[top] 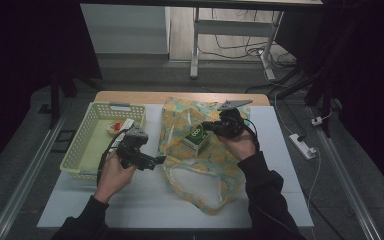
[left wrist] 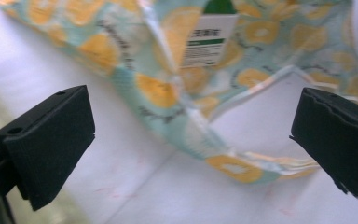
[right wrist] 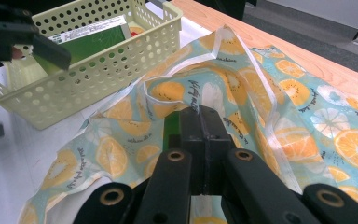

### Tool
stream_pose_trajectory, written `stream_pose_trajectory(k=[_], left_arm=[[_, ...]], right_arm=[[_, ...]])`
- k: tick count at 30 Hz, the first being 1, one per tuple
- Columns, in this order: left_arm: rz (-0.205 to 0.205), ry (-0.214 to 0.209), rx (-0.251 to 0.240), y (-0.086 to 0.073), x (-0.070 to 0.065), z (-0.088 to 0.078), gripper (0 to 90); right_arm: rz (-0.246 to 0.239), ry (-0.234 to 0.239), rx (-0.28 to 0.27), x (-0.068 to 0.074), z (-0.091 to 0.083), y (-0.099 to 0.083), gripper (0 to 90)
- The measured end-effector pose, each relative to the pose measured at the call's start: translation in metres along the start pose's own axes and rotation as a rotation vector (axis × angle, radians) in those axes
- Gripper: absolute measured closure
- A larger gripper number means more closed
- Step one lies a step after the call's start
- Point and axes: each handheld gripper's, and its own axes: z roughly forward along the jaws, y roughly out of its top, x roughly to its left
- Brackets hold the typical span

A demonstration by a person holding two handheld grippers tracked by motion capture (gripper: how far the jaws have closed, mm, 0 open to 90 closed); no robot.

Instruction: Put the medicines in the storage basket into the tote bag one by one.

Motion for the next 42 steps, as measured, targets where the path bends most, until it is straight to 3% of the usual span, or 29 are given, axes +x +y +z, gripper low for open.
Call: stream_pose_trajectory(k=[4, 14, 24, 30, 38, 42], left_arm=[[-0.012, 0.034, 0.023, -0.002, 0.008, -0.009, 0.1], [-0.089, 0.116, 0.021, -0.013, 0.032, -0.032, 0.1], [-0.153, 0.234, 0.042, -0.027, 0.053, -0.048, 0.2], [-0.193, 0.258, 0.088, -0.037, 0.066, -0.046, 0.1], [-0.207, 0.268, 0.166, -0.043, 0.072, -0.037, 0.3], [-0.197, 0.298, 0.207, -0.045, 0.071, -0.034, 7.9]], right_arm=[[0.001, 0.001, 0.002, 0.000, 0.000, 0.000, 90.0], [0.001, -0.002, 0.004, -0.001, 0.000, -0.001, 90.0], [0.001, -0.006, 0.004, -0.001, -0.001, -0.001, 90.0], [-0.001, -0.006, 0.005, -0.001, 0.000, -0.001, 90.0], [-0.001, -0.006, 0.006, -0.001, 0.000, -0.001, 90.0], [-0.003, -0.004, 0.008, -0.001, -0.001, -0.001, 90.0]])
